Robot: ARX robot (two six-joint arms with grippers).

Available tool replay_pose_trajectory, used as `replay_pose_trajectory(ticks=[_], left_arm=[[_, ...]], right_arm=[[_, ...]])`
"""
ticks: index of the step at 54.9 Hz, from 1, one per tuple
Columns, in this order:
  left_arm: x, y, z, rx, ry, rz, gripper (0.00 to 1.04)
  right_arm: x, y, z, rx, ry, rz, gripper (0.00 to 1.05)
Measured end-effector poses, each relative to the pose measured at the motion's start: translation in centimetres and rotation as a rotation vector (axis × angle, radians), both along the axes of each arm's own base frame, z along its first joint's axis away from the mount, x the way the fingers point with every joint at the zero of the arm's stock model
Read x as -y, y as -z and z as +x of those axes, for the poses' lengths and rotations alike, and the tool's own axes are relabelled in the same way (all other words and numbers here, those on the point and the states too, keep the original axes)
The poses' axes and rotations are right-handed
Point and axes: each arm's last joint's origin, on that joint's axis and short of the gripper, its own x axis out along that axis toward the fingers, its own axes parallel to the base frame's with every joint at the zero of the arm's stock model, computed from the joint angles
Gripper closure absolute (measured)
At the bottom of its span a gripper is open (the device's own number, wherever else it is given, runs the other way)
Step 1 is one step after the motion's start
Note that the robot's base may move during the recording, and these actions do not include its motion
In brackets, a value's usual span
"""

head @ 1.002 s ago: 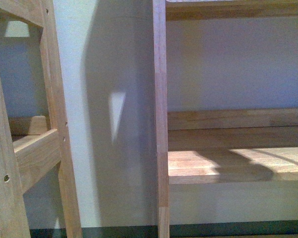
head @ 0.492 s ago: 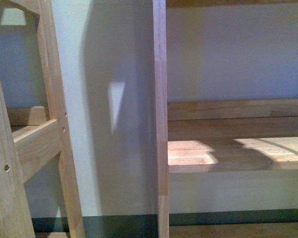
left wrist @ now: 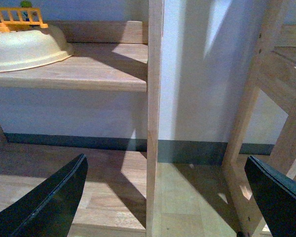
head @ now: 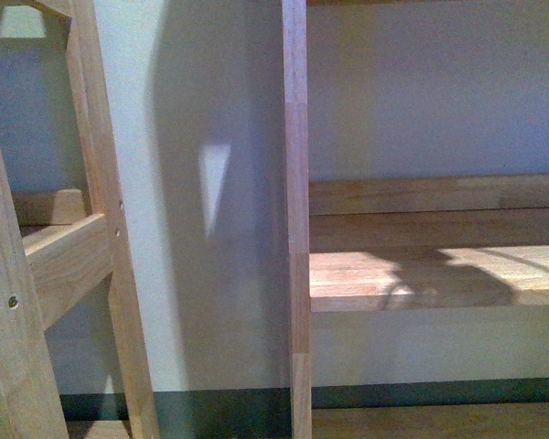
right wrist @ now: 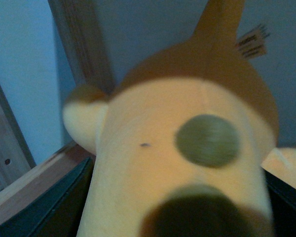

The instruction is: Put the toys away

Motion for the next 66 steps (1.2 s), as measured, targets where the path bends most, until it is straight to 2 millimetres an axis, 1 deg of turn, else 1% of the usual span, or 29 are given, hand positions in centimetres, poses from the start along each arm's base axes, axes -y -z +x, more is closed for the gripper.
replay_pose_trajectory(ticks=[2,3,7,12,16,27,32,39,42,47,49,56,59,63,66], left_arm=[[0.0,0.0,0.0,0.000,0.000,0.000,0.06],[0.0,0.0,0.0,0.000,0.000,0.000,0.06],[0.0,0.0,0.0,0.000,0.000,0.000,0.06],[0.0,0.0,0.0,0.000,0.000,0.000,0.06],[0.0,0.0,0.0,0.000,0.000,0.000,0.06],[0.0,0.0,0.0,0.000,0.000,0.000,0.06],[0.0,0.0,0.0,0.000,0.000,0.000,0.06],[0.0,0.0,0.0,0.000,0.000,0.000,0.06],[0.0,0.0,0.0,0.000,0.000,0.000,0.06],[0.0,0.0,0.0,0.000,0.000,0.000,0.06],[0.0,0.0,0.0,0.000,0.000,0.000,0.06],[0.0,0.0,0.0,0.000,0.000,0.000,0.06],[0.0,0.0,0.0,0.000,0.000,0.000,0.06],[0.0,0.0,0.0,0.000,0.000,0.000,0.06],[0.0,0.0,0.0,0.000,0.000,0.000,0.06]], right_arm=[[0.3,-0.3,-0.4,0.009,-0.003,-0.003,0.02],[0.4,-0.6,-0.6,0.015,-0.008,-0.002,0.00],[1.2,-1.6,-2.0,0.034,-0.025,-0.018,0.00],[1.8,-2.5,-3.2,0.054,-0.037,-0.015,0.00],[2.5,-3.5,-4.6,0.086,-0.049,-0.003,0.00],[3.5,-4.3,-8.0,0.140,-0.070,0.026,0.00],[4.0,-3.9,-10.9,0.171,-0.048,0.027,0.00],[4.4,-2.5,-14.3,0.178,0.000,0.017,0.00],[4.5,-1.5,-15.8,0.173,0.028,0.010,0.00],[4.7,0.2,-17.8,0.174,0.072,-0.005,0.00],[4.9,1.2,-18.8,0.168,0.086,-0.008,0.00],[5.3,4.3,-21.3,0.148,0.125,-0.010,0.00],[5.4,5.5,-22.2,0.136,0.133,-0.011,0.00],[5.4,7.9,-24.0,0.120,0.137,-0.007,0.00],[5.2,9.1,-24.9,0.111,0.132,-0.012,0.00]])
